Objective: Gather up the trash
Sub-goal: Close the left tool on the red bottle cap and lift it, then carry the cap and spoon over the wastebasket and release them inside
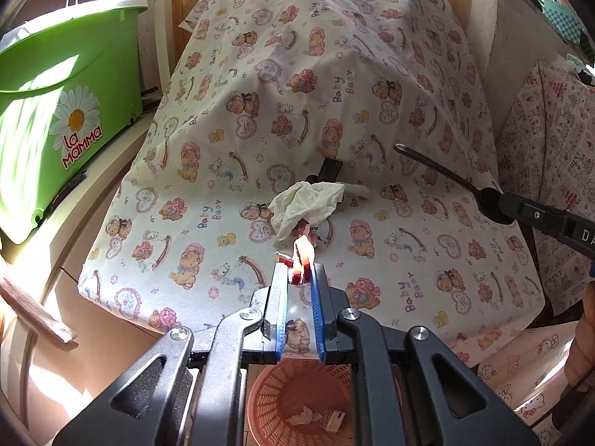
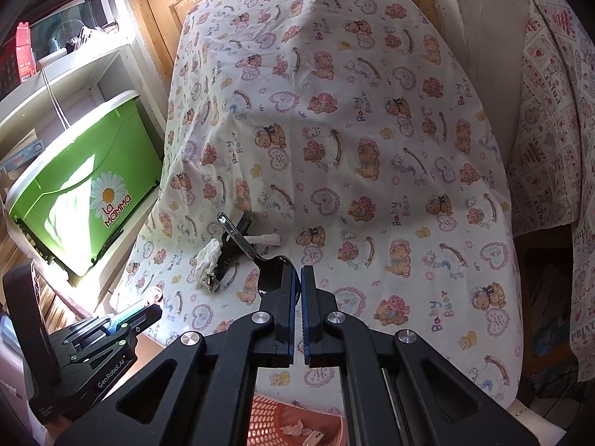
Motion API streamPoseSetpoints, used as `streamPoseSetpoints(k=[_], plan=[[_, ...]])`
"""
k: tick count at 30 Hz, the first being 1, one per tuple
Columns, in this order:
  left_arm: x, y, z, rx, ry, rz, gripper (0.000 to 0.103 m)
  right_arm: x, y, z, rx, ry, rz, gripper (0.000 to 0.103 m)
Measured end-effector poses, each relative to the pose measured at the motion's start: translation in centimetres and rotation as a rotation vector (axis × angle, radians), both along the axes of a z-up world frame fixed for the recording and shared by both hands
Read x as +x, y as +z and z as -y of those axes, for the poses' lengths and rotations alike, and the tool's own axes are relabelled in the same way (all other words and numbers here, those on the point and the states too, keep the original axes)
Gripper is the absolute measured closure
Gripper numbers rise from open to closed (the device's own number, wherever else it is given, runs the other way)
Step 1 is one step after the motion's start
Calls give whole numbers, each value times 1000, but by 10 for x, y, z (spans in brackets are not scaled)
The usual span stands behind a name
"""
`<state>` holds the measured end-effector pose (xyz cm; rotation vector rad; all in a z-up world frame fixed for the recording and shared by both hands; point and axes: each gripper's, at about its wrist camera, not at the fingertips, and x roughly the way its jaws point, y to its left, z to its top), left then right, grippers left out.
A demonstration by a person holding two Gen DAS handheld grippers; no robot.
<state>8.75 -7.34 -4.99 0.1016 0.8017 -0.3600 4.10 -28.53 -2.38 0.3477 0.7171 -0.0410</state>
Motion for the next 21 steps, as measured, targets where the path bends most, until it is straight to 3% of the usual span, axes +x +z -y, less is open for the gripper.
streamPoseSetpoints(k=[13,21], plan=[[-25,24,-8,-21,-8,6,91,-25,15,-24,-54,68,44,100],[-54,3,-20,-84,4,-105,91,-56,5,-37,-32,101,5,100]])
